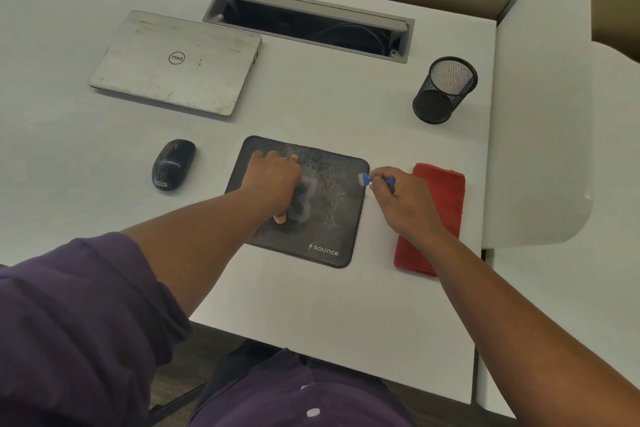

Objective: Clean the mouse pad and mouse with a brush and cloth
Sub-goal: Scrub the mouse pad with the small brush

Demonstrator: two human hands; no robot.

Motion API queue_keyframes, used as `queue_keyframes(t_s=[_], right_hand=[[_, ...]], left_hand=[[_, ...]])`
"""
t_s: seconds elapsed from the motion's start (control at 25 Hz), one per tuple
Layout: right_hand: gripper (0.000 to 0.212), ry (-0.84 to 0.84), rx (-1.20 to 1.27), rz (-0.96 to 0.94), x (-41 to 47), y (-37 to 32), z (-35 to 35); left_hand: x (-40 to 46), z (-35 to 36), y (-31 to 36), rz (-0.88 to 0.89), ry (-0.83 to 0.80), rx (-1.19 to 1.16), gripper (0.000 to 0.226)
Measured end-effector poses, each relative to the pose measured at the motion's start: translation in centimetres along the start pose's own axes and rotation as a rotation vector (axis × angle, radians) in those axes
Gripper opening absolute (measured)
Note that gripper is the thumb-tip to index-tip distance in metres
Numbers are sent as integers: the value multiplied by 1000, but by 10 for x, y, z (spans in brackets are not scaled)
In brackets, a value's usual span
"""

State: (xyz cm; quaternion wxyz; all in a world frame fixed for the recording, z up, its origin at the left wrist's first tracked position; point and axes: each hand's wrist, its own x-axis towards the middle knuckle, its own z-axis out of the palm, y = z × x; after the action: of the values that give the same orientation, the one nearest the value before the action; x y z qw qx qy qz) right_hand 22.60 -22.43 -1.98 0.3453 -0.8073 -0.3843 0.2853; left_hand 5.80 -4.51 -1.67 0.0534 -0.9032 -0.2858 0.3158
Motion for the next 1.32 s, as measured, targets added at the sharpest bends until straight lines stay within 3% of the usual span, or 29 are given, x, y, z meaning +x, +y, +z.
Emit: queue_keyframes(t_s=[0.16, 0.28, 0.44, 0.6, 0.76, 0.88, 1.04, 1.2, 1.32], right_hand=[[17, -209, -149, 45, -3, -3, -2], [17, -189, -147, -9, -5, -8, -7], [14, -457, -220, -40, -22, -4, 1], [19, -313, -157, -118, -22, -4, -1], [20, -482, -193, -81, -29, -3, -4], [23, -371, -168, -79, -27, -8, -8], [22, -421, -263, -145, -37, -11, -4], [7, -269, -371, -195, -33, -6, -9], [20, -288, -599, -316, -35, -8, -1]], left_hand=[[0, 0, 0, -7, -5, 10, 93], [-1, -1, 0, -11, -10, 12, 96], [-1, -1, 0, -10, -16, 12, 100], [-1, -2, 1, -12, -18, 11, 102], [-2, -2, 0, -14, -20, 6, 100], [-3, -3, 0, -12, -15, 11, 100], [-3, -3, 1, -15, -9, 3, 102], [-3, -3, 1, -16, -12, -6, 102], [-4, -2, 1, -14, -6, 4, 99]])
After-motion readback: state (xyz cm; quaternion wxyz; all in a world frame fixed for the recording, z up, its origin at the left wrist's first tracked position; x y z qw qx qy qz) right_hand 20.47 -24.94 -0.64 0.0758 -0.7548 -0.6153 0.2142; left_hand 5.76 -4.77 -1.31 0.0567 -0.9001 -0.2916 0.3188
